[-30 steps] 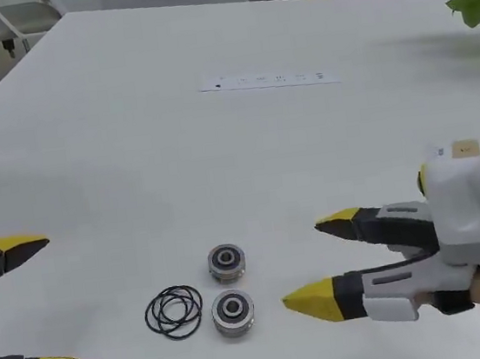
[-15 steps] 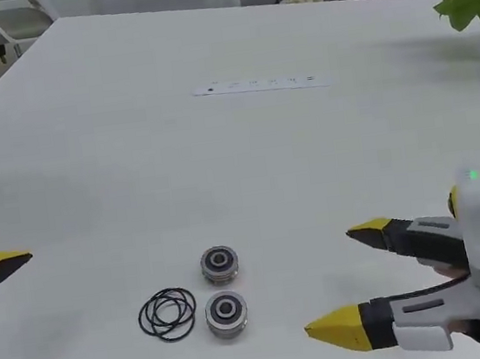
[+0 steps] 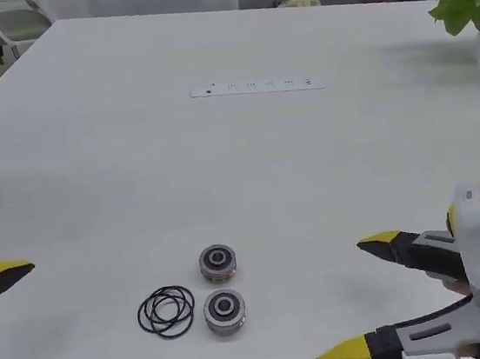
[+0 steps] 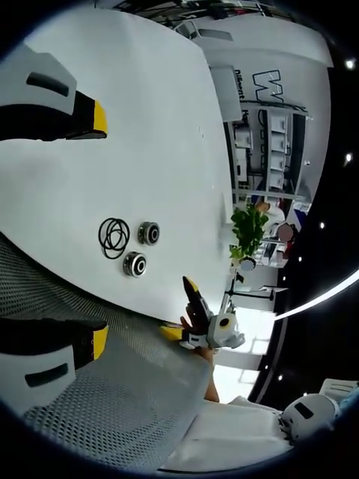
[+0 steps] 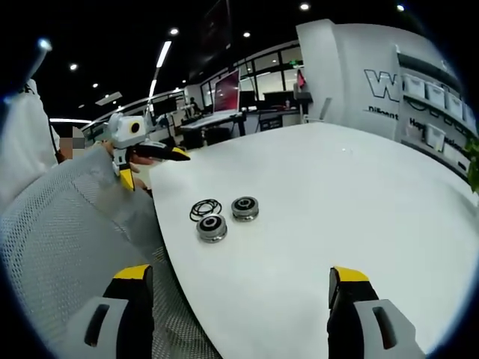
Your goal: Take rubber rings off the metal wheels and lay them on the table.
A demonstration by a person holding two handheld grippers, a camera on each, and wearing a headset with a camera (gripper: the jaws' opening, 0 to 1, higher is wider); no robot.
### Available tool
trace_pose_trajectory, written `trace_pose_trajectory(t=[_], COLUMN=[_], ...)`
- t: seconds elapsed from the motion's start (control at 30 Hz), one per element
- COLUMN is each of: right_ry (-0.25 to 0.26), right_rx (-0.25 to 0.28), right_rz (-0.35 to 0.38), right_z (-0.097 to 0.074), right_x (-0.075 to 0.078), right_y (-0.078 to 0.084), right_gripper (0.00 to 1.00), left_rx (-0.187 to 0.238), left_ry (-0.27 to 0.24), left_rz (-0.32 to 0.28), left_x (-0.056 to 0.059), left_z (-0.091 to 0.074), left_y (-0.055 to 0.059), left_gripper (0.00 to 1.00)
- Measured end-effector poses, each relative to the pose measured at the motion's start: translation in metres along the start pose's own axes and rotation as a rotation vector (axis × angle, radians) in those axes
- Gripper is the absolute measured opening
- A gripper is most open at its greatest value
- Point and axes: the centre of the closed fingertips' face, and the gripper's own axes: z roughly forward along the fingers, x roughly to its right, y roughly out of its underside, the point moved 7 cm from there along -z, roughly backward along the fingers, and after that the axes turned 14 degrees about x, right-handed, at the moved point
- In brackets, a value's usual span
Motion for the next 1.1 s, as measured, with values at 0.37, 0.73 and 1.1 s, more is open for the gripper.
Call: trace_pose_trajectory(t=[0.37,0.73,1.1], right_ry=[0.008,0.029,0.034], right_rx=[-0.037,-0.04,-0.045], right_rz=[-0.011,0.004,0.021], right_z=[-0.0007,-0.0018,-0.0027], right_x=[-0.0021,-0.0002,-0.0001], right_y=[0.0041,0.0057,0.0075], right_gripper=[0.99,0.99,0.95], left_rx=[-0.006,-0.02,-0.014], left_ry=[-0.007,-0.019,-0.026], left_rz=[-0.005,-0.003,0.018], left_x=[0.0001,-0.0009,-0.0014], left_z=[-0.0003,-0.0011,-0.0022], left_y=[0.0012,0.0027,0.0005], left_gripper=[0.99,0.99,0.98])
